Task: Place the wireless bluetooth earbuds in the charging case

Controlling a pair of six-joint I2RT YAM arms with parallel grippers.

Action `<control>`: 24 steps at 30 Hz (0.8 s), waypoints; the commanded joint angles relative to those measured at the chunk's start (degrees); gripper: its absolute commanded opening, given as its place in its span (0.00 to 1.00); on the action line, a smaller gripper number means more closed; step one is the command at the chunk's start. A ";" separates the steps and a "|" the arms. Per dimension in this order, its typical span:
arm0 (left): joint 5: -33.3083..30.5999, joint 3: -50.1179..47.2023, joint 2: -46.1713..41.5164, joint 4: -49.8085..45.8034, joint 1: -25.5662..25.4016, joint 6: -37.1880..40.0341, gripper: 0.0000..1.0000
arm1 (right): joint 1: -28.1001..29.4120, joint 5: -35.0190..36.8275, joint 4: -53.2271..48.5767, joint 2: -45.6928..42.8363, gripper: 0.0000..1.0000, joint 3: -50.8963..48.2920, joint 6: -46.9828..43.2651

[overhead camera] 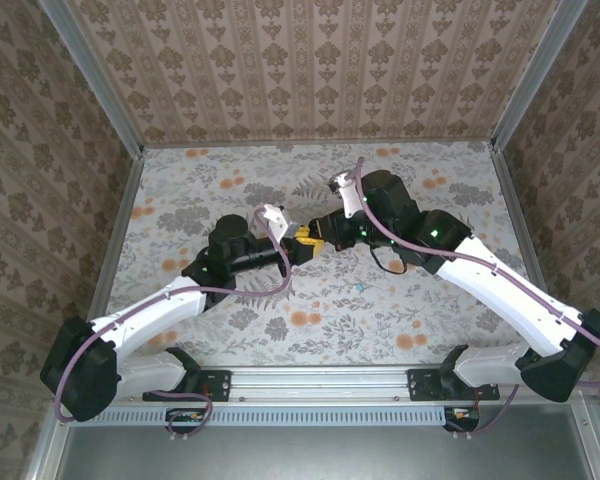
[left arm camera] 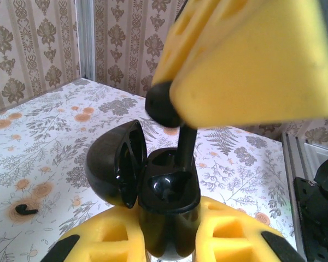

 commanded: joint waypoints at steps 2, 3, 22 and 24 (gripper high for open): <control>-0.90 1.05 -0.42 0.32 -0.29 1.81 0.00 | 0.09 3.88 1.90 -2.25 0.14 -1.08 0.92; -1.10 1.01 -0.41 0.32 -0.37 1.84 0.00 | 0.04 4.51 2.05 -2.56 0.14 -1.15 1.08; -2.56 0.84 -0.58 0.50 -0.53 2.43 0.00 | 1.41 3.66 3.47 -0.03 0.14 -3.02 6.59; -2.60 0.96 -0.60 0.52 -0.49 2.39 0.00 | 1.48 3.58 3.31 0.26 0.14 -3.07 6.72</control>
